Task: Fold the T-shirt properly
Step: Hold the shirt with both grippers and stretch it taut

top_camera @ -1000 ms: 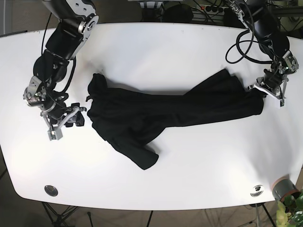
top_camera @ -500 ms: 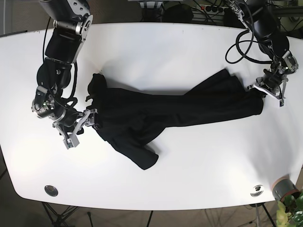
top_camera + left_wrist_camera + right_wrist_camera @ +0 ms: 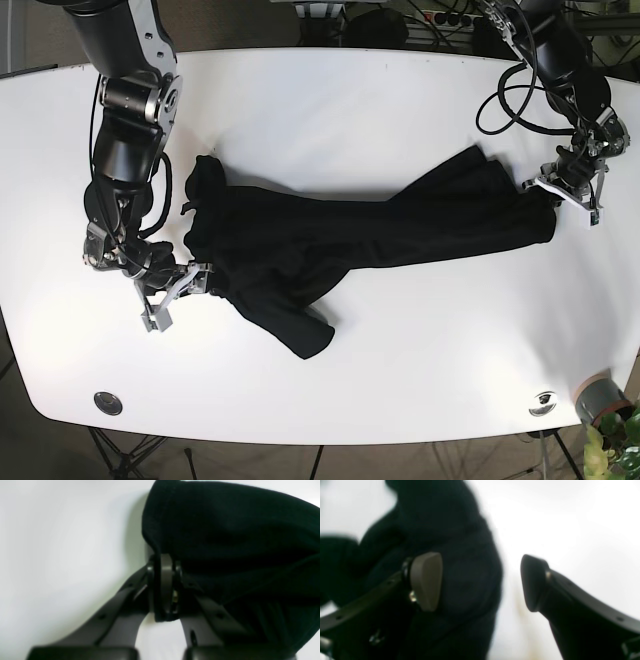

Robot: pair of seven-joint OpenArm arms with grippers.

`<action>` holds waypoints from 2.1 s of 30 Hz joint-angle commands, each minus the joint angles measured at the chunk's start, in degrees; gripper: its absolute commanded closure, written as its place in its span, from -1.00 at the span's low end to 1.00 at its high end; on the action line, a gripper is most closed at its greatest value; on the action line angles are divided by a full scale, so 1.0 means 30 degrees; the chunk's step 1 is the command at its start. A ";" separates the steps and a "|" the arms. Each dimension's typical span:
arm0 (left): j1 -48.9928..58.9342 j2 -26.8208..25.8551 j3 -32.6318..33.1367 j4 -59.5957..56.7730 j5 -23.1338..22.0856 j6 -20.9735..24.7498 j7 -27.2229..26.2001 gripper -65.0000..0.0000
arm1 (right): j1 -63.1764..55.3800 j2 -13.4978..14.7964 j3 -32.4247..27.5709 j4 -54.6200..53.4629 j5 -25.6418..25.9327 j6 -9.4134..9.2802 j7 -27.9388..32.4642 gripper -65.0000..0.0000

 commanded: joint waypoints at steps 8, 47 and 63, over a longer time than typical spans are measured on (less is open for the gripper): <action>-0.0275 -0.0316 -0.0069 0.0285 -0.0176 -0.0019 -0.0310 1.00 | 0.1601 0.0549 -0.1681 -0.2606 0.0606 0.0169 0.1240 -0.32; 0.0282 -0.0287 -0.0128 0.3801 -0.0351 -0.0136 0.0627 1.00 | -0.3674 -0.0653 0.0048 0.9995 0.0636 0.0169 -0.2658 0.94; 0.0253 0.0006 -0.0128 0.8753 -0.0351 -0.0136 0.2444 1.00 | -0.3703 -0.0272 0.1396 1.0698 0.0430 0.0228 -0.4592 0.93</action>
